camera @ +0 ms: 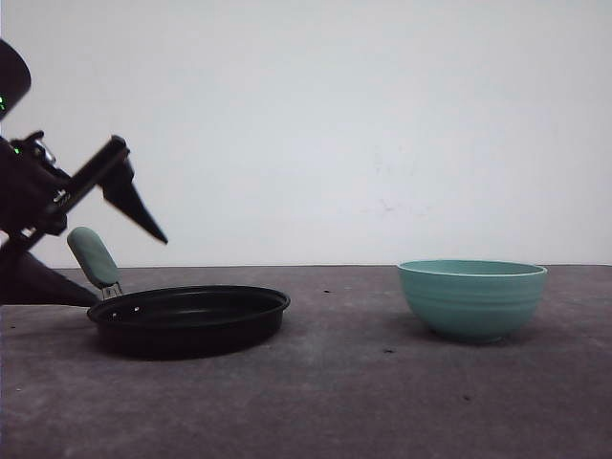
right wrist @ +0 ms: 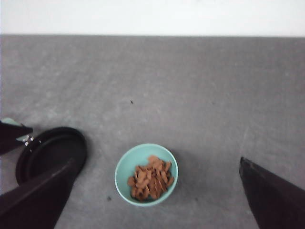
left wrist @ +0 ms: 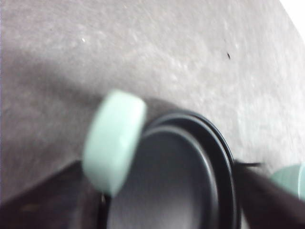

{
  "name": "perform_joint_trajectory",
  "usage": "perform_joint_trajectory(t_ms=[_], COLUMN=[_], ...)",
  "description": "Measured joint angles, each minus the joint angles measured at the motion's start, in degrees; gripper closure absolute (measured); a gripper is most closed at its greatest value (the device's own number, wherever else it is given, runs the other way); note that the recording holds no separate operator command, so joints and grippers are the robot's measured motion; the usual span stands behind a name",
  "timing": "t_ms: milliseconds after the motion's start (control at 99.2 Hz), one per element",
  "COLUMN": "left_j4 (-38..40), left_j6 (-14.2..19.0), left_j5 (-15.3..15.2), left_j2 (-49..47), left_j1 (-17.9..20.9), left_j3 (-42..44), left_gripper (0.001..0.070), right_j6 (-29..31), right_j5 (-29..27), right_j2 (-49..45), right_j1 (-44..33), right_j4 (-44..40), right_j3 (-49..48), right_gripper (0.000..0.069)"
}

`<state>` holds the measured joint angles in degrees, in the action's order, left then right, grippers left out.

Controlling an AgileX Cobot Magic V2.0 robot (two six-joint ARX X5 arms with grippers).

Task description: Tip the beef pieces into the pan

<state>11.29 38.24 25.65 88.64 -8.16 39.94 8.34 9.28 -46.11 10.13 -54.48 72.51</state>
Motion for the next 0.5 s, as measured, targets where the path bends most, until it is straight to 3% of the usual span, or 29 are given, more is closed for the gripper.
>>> perform_joint_trajectory(t_ms=[91,242,504], left_j4=[1.01,2.03,0.0], left_j6=[1.01,1.44,1.38], left_j5=[-0.46,-2.84,-0.98], left_j2=[1.88,2.23,-1.11], left_j1=[0.0,0.04,-0.59], left_j3=[0.0,0.0,0.0], left_gripper=[0.0381,0.0628,0.0652], right_j6=[-0.02,-0.02,-0.87], right_j5=[-0.48,-0.5,-1.79], right_j2=[0.0,0.0,-2.01], right_j1=[0.0,0.0,0.0], right_j4=[-1.27,-1.7,-1.4], right_j3=[0.0,0.0,-0.26], right_gripper=[0.0007,0.0007,0.0007])
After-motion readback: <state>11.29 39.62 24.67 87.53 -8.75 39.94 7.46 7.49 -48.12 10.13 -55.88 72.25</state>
